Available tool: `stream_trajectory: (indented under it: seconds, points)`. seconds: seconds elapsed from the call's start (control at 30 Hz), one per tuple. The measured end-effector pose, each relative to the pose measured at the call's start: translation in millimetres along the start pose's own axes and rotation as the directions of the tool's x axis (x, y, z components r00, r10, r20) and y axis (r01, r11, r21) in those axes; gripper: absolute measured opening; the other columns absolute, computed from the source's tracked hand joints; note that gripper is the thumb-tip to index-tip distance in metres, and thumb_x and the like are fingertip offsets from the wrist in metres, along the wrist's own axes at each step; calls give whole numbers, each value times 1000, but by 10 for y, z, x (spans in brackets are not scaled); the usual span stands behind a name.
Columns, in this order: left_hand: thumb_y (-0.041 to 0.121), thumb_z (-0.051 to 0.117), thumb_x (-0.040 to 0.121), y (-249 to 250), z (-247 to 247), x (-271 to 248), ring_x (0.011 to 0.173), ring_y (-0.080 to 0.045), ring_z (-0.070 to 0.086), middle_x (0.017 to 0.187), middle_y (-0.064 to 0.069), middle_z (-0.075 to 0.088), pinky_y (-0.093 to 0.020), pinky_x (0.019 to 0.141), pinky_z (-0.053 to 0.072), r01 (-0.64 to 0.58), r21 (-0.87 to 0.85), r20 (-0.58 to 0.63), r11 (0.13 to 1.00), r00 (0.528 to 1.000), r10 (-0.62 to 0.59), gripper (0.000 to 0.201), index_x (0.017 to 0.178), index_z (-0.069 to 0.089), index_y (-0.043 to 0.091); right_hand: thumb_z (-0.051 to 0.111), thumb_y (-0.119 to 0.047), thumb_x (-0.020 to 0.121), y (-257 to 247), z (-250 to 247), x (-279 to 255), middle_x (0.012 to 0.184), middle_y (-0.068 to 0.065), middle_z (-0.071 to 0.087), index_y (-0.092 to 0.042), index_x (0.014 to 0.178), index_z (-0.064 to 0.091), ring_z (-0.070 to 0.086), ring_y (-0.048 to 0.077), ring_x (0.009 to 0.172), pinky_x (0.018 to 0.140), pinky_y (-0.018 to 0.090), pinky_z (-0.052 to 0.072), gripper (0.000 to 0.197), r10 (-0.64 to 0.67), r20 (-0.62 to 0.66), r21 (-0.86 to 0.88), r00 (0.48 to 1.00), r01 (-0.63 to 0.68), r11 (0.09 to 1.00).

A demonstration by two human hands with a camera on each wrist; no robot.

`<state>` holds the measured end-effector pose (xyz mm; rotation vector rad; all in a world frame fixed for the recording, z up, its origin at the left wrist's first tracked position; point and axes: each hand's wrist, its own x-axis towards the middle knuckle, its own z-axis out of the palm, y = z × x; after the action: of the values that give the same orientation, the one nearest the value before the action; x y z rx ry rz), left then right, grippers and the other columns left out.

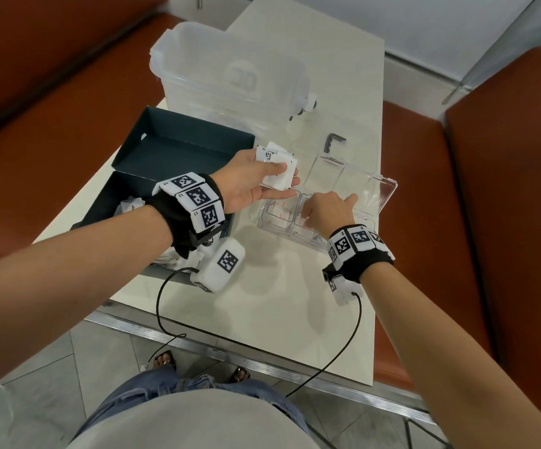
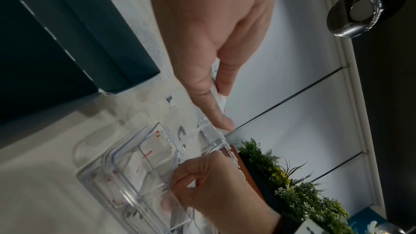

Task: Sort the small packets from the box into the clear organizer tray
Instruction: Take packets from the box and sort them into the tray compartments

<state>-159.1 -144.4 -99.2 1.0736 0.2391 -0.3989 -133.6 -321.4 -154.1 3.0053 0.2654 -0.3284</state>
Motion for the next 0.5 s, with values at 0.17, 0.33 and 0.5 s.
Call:
stream_trajectory:
  seconds: [0.17,0.33,0.5]
  points:
    - [10,51,100,50,-7,-24,95,-32,71,111,-25,65,-42,73,61,37,-62,19,997,999,-36,26,122,53,-4,54,-12,87,4,74,-19,89,-5,67,-28,90,69,55,23,96,99,49,22,22,-3,-19,-51,1000,2,999]
    - [10,35,100,85,-36,-49,102,-36,66,118,-30,61,-44,79,60,94,-181,56,979,995,-85,38,133,44,-7,53,-15,90,43,-105,-83,90,-6,69,-25,89,70,57,22,95,94,45,24,21,1,-119,51,993,5,999]
    - [-1,34,100,59,-18,-37,97,-37,70,115,-29,63,-43,75,60,100,-165,76,981,993,-88,25,120,48,-5,57,-28,93,21,-488,-238,85,-5,69,-23,96,71,60,13,81,86,37,43,15,146,-319,646,936,102,757]
